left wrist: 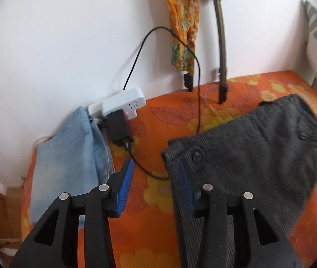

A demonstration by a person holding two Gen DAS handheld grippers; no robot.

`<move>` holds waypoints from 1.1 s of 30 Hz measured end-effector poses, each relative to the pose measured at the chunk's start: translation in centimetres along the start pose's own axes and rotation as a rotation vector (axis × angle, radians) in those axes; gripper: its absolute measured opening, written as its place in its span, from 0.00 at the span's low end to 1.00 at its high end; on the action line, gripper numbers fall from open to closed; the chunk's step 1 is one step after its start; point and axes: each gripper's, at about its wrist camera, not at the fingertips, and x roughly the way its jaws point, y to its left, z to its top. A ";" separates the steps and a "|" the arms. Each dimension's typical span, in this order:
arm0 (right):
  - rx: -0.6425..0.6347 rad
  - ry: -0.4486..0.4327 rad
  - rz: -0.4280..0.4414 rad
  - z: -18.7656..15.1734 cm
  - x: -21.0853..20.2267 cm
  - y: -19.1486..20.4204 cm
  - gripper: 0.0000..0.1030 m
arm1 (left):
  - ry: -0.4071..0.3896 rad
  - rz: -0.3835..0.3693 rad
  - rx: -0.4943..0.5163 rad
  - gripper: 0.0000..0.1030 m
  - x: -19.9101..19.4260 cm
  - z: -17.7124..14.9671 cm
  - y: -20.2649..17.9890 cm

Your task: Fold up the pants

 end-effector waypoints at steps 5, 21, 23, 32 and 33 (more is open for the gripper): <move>-0.094 -0.011 0.127 -1.4 -1.7 5.7 0.62 | -0.004 -0.059 -0.035 0.52 -4.2 -4.2 0.1; -0.288 0.107 0.103 -1.7 7.4 14.8 0.62 | 0.094 -0.184 -0.049 0.57 -6.0 -12.4 -1.3; -0.232 0.112 0.125 -0.7 8.2 13.9 0.62 | 0.118 -0.201 -0.035 0.57 -4.9 -12.4 -1.7; -0.242 0.081 0.249 -1.3 4.4 12.3 0.62 | 0.163 -0.291 -0.092 0.28 0.3 -10.0 -1.6; -0.284 0.083 0.264 -2.1 3.6 12.7 0.62 | 0.158 -0.297 -0.092 0.24 0.4 -9.7 -1.7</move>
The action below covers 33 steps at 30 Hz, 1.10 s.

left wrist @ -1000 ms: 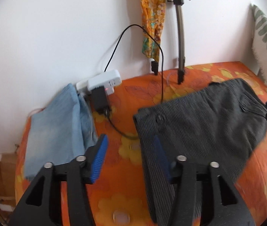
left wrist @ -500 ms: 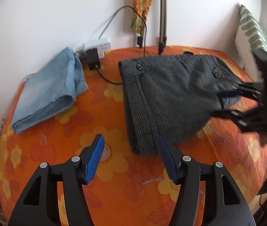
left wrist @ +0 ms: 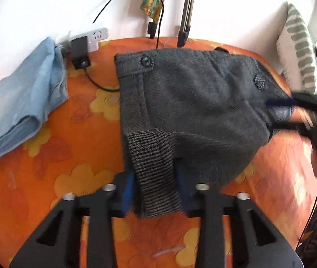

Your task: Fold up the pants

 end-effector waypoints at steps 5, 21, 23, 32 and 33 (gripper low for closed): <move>-0.164 0.057 -0.036 -2.6 0.3 3.3 0.62 | -0.016 -0.010 0.017 0.18 0.3 1.5 -0.4; -0.335 0.076 -0.197 1.0 5.5 5.4 0.21 | -0.026 -0.008 -0.027 0.21 -0.3 3.6 1.4; -0.218 0.081 -0.097 3.2 4.9 3.3 0.21 | -0.038 -0.009 -0.039 0.24 -1.0 3.9 1.7; 0.040 0.074 0.118 4.1 1.9 -2.2 0.42 | -0.109 0.032 0.025 0.43 -5.9 1.3 -0.5; 0.045 0.060 0.105 3.5 1.1 -2.3 0.45 | -0.111 0.033 0.046 0.43 -6.2 0.9 -1.3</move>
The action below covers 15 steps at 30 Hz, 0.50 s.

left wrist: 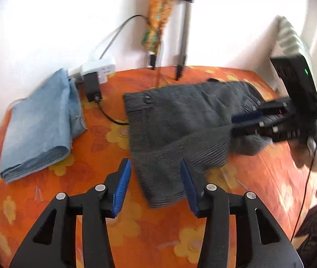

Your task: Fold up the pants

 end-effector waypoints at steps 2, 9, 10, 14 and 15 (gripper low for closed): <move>0.024 -0.015 -0.019 -1.1 -1.2 -0.4 0.45 | -0.005 -0.023 0.025 0.43 -0.5 -0.5 -1.4; 0.284 -0.013 -0.248 -9.3 -5.7 -3.3 0.49 | 0.083 -0.156 0.125 0.43 0.3 -2.4 -7.1; 0.353 -0.007 -0.265 -10.5 -6.2 -4.3 0.51 | 0.109 -0.176 0.138 0.43 0.9 -2.8 -8.0; 0.580 -0.030 -0.237 -13.4 -6.8 -8.1 0.51 | 0.168 -0.197 0.190 0.43 2.9 -3.6 -10.8; 0.608 -0.035 -0.210 -13.6 -6.6 -8.7 0.51 | 0.180 -0.197 0.192 0.43 3.4 -3.7 -11.1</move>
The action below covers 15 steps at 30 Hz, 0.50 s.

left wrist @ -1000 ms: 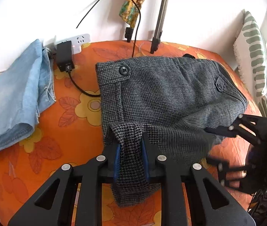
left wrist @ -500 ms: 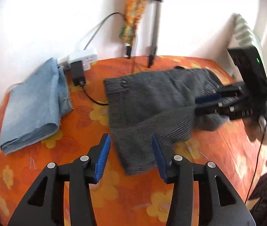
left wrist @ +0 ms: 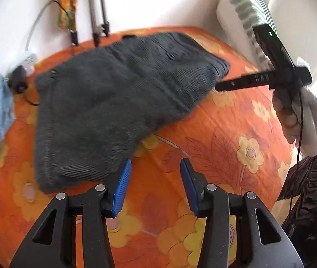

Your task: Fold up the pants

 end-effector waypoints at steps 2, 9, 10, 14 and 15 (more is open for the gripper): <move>0.008 0.010 0.046 0.3 0.7 -0.2 0.51 | 0.015 0.020 0.002 0.43 0.9 0.1 -0.1; -0.068 0.021 0.177 0.1 3.2 3.6 0.52 | 0.003 0.093 -0.041 0.43 1.7 1.6 2.2; -0.078 0.014 0.185 0.1 3.5 4.2 0.52 | -0.004 0.104 -0.056 0.43 1.6 1.9 2.8; -0.072 0.022 0.241 0.7 5.0 6.2 0.53 | -0.022 0.116 -0.096 0.43 0.9 2.5 4.2; -0.048 0.042 0.281 0.9 5.3 6.4 0.51 | -0.031 0.119 -0.089 0.43 0.5 2.4 4.0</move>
